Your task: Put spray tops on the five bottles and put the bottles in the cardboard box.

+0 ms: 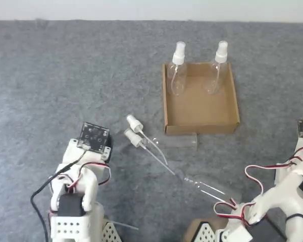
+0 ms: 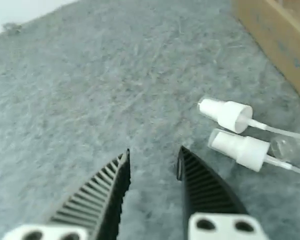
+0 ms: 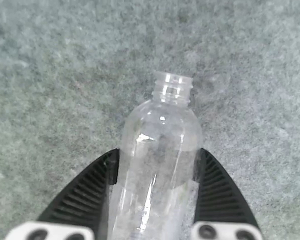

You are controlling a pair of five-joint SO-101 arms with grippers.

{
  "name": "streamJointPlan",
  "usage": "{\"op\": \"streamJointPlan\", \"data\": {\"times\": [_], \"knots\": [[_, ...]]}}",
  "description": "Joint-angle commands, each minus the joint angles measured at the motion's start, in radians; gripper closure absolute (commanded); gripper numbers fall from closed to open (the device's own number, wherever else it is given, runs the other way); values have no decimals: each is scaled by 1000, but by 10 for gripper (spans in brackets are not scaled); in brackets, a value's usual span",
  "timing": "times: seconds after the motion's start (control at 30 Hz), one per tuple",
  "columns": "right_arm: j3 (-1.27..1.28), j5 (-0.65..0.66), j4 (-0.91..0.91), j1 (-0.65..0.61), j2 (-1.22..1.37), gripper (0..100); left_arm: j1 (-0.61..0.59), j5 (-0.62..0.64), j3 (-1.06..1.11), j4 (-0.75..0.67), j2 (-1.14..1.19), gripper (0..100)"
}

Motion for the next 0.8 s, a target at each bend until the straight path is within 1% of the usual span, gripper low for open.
{"op": "streamJointPlan", "data": {"times": [0.0, 0.13, 0.33, 0.57, 0.7, 0.77], "knots": [[25, -14, -2, 1, -10, 897, -2, 9, -2, -48, 8, 852], [43, -20, -10, -1, -10, 894, -2, 14, -2, -35, 6, 852], [44, -21, -7, -1, -10, 894, -2, 9, -2, 114, 5, 852], [44, -21, -15, -1, -10, 894, 3, 9, -2, 180, 5, 852], [44, -23, -15, -1, -10, 893, 3, 9, -2, 287, 3, 852], [44, -23, -15, -1, -10, 893, 2, 9, -2, 295, 0, 852]]}}
